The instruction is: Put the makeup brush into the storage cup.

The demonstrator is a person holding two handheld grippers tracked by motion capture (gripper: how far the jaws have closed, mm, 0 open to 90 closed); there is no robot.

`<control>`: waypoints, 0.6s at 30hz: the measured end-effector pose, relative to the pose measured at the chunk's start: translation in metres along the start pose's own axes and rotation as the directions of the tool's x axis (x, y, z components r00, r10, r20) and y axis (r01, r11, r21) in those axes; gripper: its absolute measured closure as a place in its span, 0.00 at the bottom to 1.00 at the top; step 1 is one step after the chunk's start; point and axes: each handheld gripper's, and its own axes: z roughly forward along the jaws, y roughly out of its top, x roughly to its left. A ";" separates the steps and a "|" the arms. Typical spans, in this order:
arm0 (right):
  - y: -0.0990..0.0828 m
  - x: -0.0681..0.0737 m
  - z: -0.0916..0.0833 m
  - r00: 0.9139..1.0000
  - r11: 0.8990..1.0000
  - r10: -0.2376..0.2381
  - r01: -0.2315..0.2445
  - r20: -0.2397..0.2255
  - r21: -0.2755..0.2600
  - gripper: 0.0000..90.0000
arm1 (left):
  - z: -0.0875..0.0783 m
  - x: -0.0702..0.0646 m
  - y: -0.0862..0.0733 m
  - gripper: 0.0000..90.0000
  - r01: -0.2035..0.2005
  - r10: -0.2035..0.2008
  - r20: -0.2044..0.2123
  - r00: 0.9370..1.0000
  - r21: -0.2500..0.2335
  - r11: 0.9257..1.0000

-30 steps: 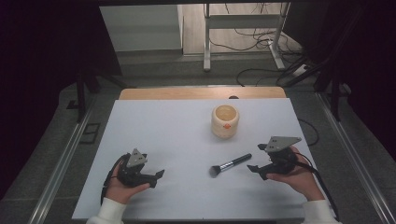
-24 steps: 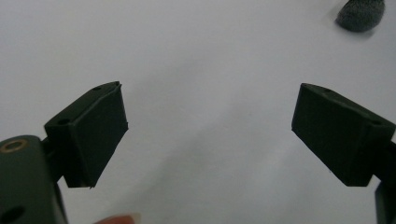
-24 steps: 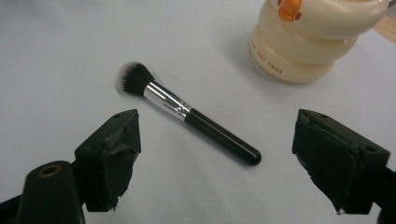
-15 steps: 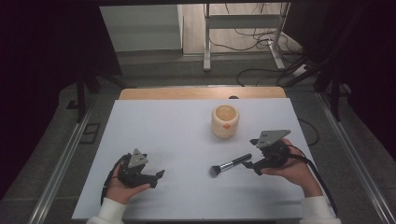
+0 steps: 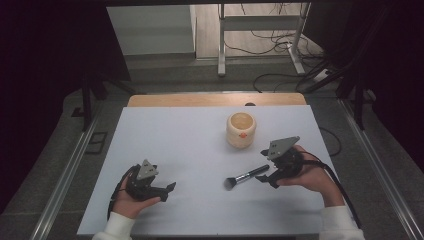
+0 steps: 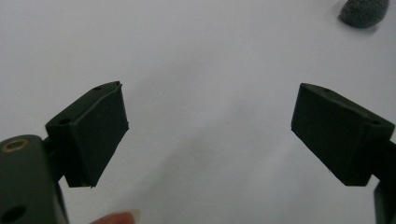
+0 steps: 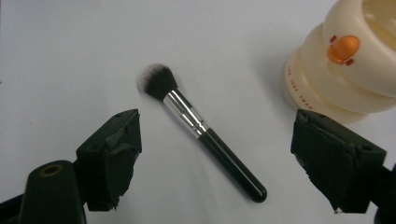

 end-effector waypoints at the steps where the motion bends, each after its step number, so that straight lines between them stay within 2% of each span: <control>1: 0.000 0.000 0.001 1.000 1.000 -0.007 0.007 -0.005 0.001 0.18 | 0.000 0.000 0.000 0.13 0.000 0.000 -0.002 1.000 0.001 1.000; 7: 0.004 0.000 0.008 0.999 0.999 -0.038 0.039 -0.035 0.030 0.16 | -0.001 -0.001 0.000 0.13 0.001 -0.001 0.001 1.000 -0.002 1.000; 10: 0.010 -0.001 0.015 0.998 0.996 -0.040 0.044 -0.049 0.082 0.12 | -0.002 -0.001 0.000 0.12 0.012 -0.012 -0.002 1.000 -0.012 1.000; 14: 0.022 -0.003 0.024 0.995 0.990 -0.064 0.073 -0.076 0.122 0.11 | -0.004 0.000 0.000 0.12 0.019 -0.019 -0.001 1.000 -0.016 1.000; 18: 0.031 -0.002 0.029 0.991 0.986 -0.094 0.106 -0.097 0.129 0.12 | -0.004 -0.002 0.000 0.12 0.011 -0.011 0.008 1.000 -0.014 1.000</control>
